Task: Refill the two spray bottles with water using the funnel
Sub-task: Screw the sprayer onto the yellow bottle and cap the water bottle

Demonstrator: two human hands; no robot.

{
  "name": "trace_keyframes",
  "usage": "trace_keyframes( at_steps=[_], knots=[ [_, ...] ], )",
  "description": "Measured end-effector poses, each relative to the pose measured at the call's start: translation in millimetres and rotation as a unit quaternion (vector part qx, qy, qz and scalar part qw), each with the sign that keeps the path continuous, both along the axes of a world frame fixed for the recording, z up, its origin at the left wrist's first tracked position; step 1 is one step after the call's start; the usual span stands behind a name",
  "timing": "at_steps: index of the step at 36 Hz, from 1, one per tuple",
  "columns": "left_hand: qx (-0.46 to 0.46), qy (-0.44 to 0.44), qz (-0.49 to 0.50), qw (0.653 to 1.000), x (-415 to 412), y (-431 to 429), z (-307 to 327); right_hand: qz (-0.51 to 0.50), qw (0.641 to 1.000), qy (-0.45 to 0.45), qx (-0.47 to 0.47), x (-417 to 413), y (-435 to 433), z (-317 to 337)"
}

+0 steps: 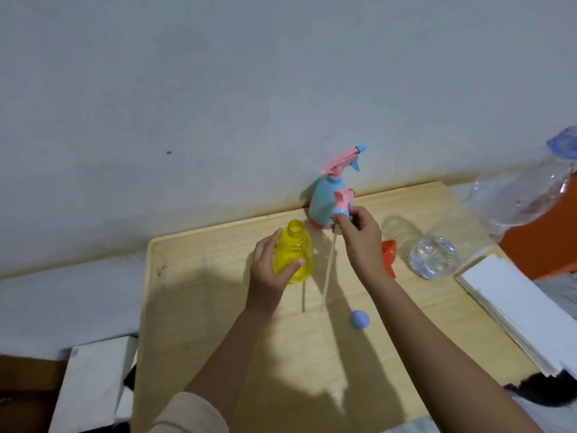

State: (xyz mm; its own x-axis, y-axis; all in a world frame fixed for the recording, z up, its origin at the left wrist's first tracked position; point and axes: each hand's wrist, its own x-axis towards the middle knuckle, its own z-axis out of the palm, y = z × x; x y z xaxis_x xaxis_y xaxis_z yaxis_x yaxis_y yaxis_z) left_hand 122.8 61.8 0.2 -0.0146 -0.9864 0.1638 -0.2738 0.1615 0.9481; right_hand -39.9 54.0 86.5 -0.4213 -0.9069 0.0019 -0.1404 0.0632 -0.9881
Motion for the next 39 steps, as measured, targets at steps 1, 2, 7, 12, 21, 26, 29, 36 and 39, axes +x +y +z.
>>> trace_keyframes(
  at_steps=[1,2,7,12,21,26,29,36,39],
  knots=[
    [0.001,0.002,-0.001,1.0,0,0,0,0.0,0.999,-0.02,-0.025,1,-3,13],
    [0.0,0.004,-0.003,1.0,0,0,1,0.001,0.998,-0.034,-0.052,2,-6,27],
    [-0.002,-0.002,-0.01,1.0,-1,0,1,-0.024,0.983,-0.095,-0.155,13,-17,81],
    [0.007,0.003,-0.005,1.0,-2,1,4,-0.044,0.971,-0.103,-0.213,19,-24,98],
    [-0.012,0.001,0.009,1.0,-3,3,5,-0.032,0.966,-0.044,-0.254,29,-23,79],
    [-0.018,0.002,0.019,1.0,-5,5,4,0.045,0.978,-0.002,-0.206,29,-20,45],
    [-0.025,-0.011,0.026,0.999,-8,7,0,0.119,0.981,0.019,-0.154,30,-14,22],
    [-0.018,-0.063,0.008,0.998,-7,4,-19,0.179,0.975,0.093,-0.094,26,-3,-6],
    [-0.013,-0.058,-0.003,0.998,-8,1,-21,0.178,0.975,0.096,-0.09,23,-4,-9]
  ],
)
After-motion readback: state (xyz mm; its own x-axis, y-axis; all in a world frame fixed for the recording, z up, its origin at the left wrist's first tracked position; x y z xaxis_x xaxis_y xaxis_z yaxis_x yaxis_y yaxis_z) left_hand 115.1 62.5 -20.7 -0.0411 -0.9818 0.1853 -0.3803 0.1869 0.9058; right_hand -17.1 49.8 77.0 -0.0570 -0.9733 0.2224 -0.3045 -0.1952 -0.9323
